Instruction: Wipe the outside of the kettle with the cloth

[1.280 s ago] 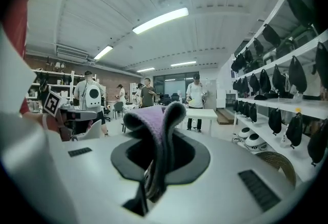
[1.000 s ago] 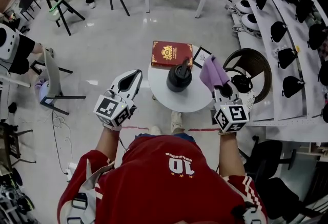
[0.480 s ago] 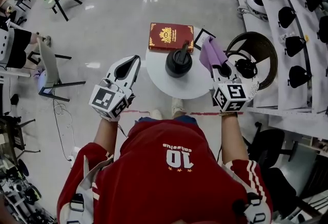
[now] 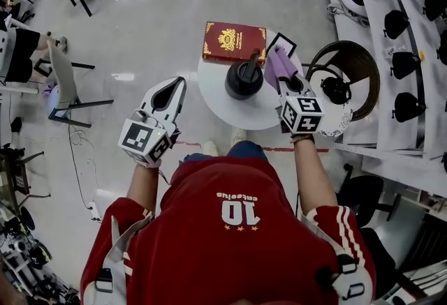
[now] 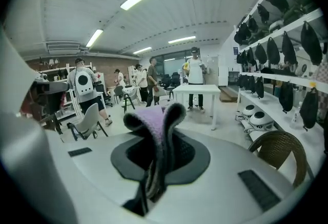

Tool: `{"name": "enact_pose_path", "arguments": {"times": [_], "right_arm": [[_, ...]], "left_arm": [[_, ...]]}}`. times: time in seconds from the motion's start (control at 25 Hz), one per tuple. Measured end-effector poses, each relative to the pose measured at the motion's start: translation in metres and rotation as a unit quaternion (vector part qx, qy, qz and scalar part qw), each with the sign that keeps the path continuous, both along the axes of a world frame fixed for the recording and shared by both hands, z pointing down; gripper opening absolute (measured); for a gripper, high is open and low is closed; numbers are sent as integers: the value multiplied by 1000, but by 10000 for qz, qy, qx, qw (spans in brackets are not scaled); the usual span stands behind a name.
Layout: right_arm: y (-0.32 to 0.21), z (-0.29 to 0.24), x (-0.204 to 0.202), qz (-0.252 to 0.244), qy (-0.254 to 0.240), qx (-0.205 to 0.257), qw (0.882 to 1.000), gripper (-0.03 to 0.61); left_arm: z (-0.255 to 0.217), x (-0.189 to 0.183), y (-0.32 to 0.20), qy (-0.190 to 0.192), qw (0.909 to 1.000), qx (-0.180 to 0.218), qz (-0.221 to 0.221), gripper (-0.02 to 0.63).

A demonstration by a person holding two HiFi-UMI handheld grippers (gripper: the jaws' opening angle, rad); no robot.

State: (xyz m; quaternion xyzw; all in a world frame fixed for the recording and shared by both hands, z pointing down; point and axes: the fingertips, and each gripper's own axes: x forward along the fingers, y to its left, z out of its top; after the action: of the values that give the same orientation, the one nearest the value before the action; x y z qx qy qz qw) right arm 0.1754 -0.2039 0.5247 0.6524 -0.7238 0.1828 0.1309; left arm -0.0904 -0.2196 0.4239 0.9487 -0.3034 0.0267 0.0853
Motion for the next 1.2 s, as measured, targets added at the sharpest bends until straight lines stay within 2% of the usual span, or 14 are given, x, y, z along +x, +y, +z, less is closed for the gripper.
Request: {"name": "enact_pose_path", "arguments": {"times": [0.16,0.4,0.56,0.76,0.96,1.2], "right_arm": [[-13,22,-4,-28,93,-228,9997,49],[-27,47,-22,-118,-92,-459,9988,49],[-32,52,-38,-255,-99,-499,9984,49],[-37,56,-52,-335,-133,-558,9978,49],[-36,57,-63,-425,-164,-561,9974,49],[-36,57,-83,-609,-175,-547,9965,49]], "left_arm": [[3,-13,0,-25,9998,-70,-179,8],[-1,-27,2,77,9989,-219,-415,8],[10,-39,3,-254,9979,-223,-560,8],[9,-45,6,-208,9987,-54,-456,8],[5,-51,9,-252,9979,-173,-579,8],[6,-62,15,-330,9974,-66,-644,8]]}}
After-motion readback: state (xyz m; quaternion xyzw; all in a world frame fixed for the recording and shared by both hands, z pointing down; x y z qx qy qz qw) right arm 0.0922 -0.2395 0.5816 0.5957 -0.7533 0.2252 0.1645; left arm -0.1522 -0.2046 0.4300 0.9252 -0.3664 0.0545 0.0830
